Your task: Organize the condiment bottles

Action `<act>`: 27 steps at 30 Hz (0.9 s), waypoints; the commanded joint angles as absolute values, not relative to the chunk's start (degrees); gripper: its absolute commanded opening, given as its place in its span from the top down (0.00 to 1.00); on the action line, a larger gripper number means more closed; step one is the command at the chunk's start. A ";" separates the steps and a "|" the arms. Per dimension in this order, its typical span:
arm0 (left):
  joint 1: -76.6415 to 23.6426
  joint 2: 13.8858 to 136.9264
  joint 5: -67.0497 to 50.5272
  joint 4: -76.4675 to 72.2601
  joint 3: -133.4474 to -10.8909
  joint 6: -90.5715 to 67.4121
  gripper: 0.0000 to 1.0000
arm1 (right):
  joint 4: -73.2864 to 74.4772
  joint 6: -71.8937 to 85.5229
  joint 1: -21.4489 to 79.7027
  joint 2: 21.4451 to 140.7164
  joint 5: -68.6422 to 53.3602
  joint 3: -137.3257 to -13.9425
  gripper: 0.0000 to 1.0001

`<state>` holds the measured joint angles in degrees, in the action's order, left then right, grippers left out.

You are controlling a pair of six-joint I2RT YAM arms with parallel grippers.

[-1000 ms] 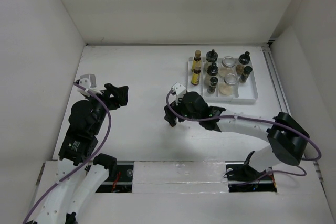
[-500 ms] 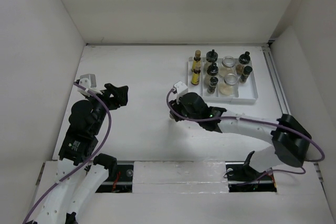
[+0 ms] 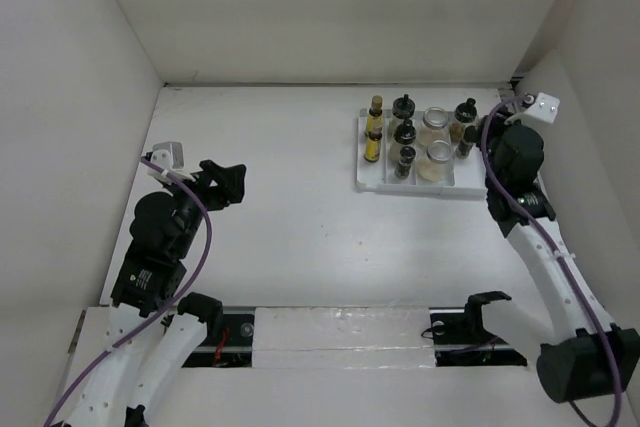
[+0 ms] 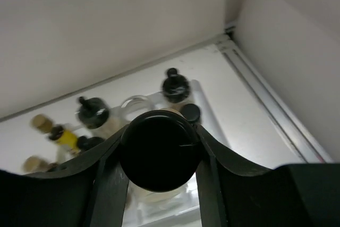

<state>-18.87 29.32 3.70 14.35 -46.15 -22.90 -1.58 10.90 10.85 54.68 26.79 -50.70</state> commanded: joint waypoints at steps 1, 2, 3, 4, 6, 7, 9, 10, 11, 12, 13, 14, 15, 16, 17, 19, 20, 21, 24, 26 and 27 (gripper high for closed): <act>-18.63 28.30 2.55 11.43 -47.02 -22.24 0.28 | -2.20 14.40 2.39 61.32 20.40 -49.66 0.79; -18.63 28.30 2.55 11.43 -47.02 -22.24 0.28 | -2.20 15.28 0.63 62.74 18.48 -48.96 0.79; -18.63 28.30 2.55 11.43 -47.02 -22.24 0.28 | -2.89 16.16 -1.99 64.23 17.94 -48.43 0.79; -18.63 27.78 2.55 11.43 -47.02 -22.24 0.26 | -3.77 17.39 -3.15 67.12 16.97 -46.95 0.79; -18.63 27.77 2.02 11.43 -47.02 -22.24 0.26 | -5.79 17.93 -4.91 70.21 13.21 -45.62 0.79; -18.63 27.77 2.02 11.43 -47.02 -22.24 0.26 | -7.37 18.71 -6.05 71.79 11.88 -45.62 0.79; -18.63 27.77 2.02 11.43 -47.02 -22.24 0.25 | -8.69 18.72 -6.06 76.10 11.07 -45.09 0.81; -18.63 27.77 2.02 11.43 -47.02 -22.24 0.25 | -8.70 18.72 -6.06 77.33 11.07 -45.09 0.81; -18.63 27.77 2.02 11.43 -47.02 -22.24 0.25 | -8.70 18.72 -6.06 79.17 10.47 -45.70 0.81; -18.63 27.77 2.02 11.43 -47.02 -22.24 0.25 | -9.22 18.72 -6.06 79.89 10.46 -45.70 0.81; -18.63 27.25 2.02 11.43 -47.02 -22.24 0.25 | -9.23 18.72 -6.06 80.41 10.46 -45.70 0.81; -18.63 27.25 2.02 11.43 -47.02 -22.24 0.25 | -9.23 18.72 -6.06 80.42 10.46 -45.70 0.81; -18.63 27.25 2.02 11.43 -47.02 -22.24 0.25 | -9.75 18.72 -6.06 81.20 10.46 -45.70 0.81; -18.63 27.25 2.02 11.43 -47.02 -22.24 0.25 | -9.76 18.72 -6.59 81.82 10.46 -46.23 0.81; -18.63 27.25 2.02 11.43 -47.02 -22.24 0.25 | -9.76 18.72 -6.59 81.83 10.46 -46.23 0.79; -18.63 26.72 2.02 10.82 -47.02 -22.24 0.25 | -9.76 18.72 -6.59 81.83 10.46 -46.23 0.69; -18.63 26.72 2.02 10.81 -47.02 -22.24 0.25 | -9.76 18.72 -6.59 81.83 9.94 -46.23 0.66; -18.63 26.72 1.50 10.81 -47.02 -22.24 0.25 | -9.23 18.72 -6.59 81.83 9.93 -46.23 0.63; -18.63 26.72 1.49 10.81 -47.02 -22.24 0.22 | -7.39 18.19 -7.12 82.44 8.36 -46.76 0.58; -18.63 27.33 1.49 10.81 -47.02 -22.24 0.21 | -7.38 18.19 -7.12 82.44 8.35 -46.76 0.44; -18.63 27.33 1.49 11.33 -47.02 -22.24 0.20 | -7.38 18.19 -7.12 82.44 8.35 -46.76 0.39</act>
<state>-18.87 27.16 2.33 13.93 -46.15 -22.90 -5.08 18.00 -6.70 82.30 9.52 -44.49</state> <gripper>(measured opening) 0.797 0.592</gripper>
